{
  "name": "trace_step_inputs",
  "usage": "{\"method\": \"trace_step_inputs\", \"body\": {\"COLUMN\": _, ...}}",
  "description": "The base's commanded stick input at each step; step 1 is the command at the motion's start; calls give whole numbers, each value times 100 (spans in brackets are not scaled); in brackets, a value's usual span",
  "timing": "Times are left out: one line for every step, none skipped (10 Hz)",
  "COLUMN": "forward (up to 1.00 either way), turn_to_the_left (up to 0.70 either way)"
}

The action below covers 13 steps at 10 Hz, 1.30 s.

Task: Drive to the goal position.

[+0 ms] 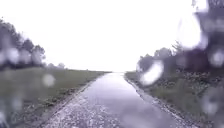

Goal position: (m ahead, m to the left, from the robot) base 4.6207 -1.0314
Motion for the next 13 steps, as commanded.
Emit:
{"method": "trace_step_inputs", "body": {"forward": 68, "turn_to_the_left": 0}}
{"method": "trace_step_inputs", "body": {"forward": 68, "turn_to_the_left": 0}}
{"method": "trace_step_inputs", "body": {"forward": 68, "turn_to_the_left": 0}}
{"method": "trace_step_inputs", "body": {"forward": 67, "turn_to_the_left": 0}}
{"method": "trace_step_inputs", "body": {"forward": 67, "turn_to_the_left": 0}}
{"method": "trace_step_inputs", "body": {"forward": 67, "turn_to_the_left": 0}}
{"method": "trace_step_inputs", "body": {"forward": 67, "turn_to_the_left": 0}}
{"method": "trace_step_inputs", "body": {"forward": 68, "turn_to_the_left": 0}}
{"method": "trace_step_inputs", "body": {"forward": 68, "turn_to_the_left": 0}}
{"method": "trace_step_inputs", "body": {"forward": 67, "turn_to_the_left": 0}}
{"method": "trace_step_inputs", "body": {"forward": 68, "turn_to_the_left": 0}}
{"method": "trace_step_inputs", "body": {"forward": 68, "turn_to_the_left": 0}}
{"method": "trace_step_inputs", "body": {"forward": 68, "turn_to_the_left": 0}}
